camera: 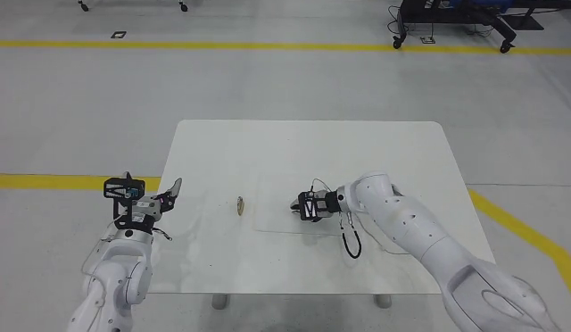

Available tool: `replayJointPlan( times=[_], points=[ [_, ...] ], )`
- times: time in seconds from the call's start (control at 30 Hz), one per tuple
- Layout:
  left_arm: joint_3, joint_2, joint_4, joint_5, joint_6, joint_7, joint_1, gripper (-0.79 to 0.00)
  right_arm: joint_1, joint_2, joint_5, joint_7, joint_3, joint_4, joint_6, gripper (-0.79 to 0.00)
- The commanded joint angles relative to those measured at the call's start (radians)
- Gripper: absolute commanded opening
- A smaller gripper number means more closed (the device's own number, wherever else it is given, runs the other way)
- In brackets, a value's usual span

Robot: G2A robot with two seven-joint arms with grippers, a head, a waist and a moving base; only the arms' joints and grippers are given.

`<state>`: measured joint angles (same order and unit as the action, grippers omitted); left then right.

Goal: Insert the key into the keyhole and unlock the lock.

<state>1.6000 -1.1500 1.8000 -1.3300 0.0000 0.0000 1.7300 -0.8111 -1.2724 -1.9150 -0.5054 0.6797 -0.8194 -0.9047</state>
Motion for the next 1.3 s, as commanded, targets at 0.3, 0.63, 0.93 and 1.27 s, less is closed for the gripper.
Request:
replayJointPlan(
  times=[0.3,0.63,0.93,1.27],
  points=[
    [0.000,0.000,0.000,0.000,0.000,0.000,0.000,0.000,0.017,0.012,-0.017,-0.089,0.001,0.029,0.065,-0.785],
    [0.000,0.000,0.000,0.000,0.000,0.000,0.000,0.000,-0.048,0.079,-0.043,-0.132,0.085,-0.093,0.122,-0.785],
    [0.000,0.000,0.000,0.000,0.000,0.000,0.000,0.000,-0.121,0.115,-0.042,-0.079,0.133,-0.190,0.127,-0.785],
    [0.000,0.000,0.000,0.000,0.000,0.000,0.000,0.000,-0.139,0.121,-0.028,-0.081,0.148,-0.192,0.145,-0.785]
  ],
)
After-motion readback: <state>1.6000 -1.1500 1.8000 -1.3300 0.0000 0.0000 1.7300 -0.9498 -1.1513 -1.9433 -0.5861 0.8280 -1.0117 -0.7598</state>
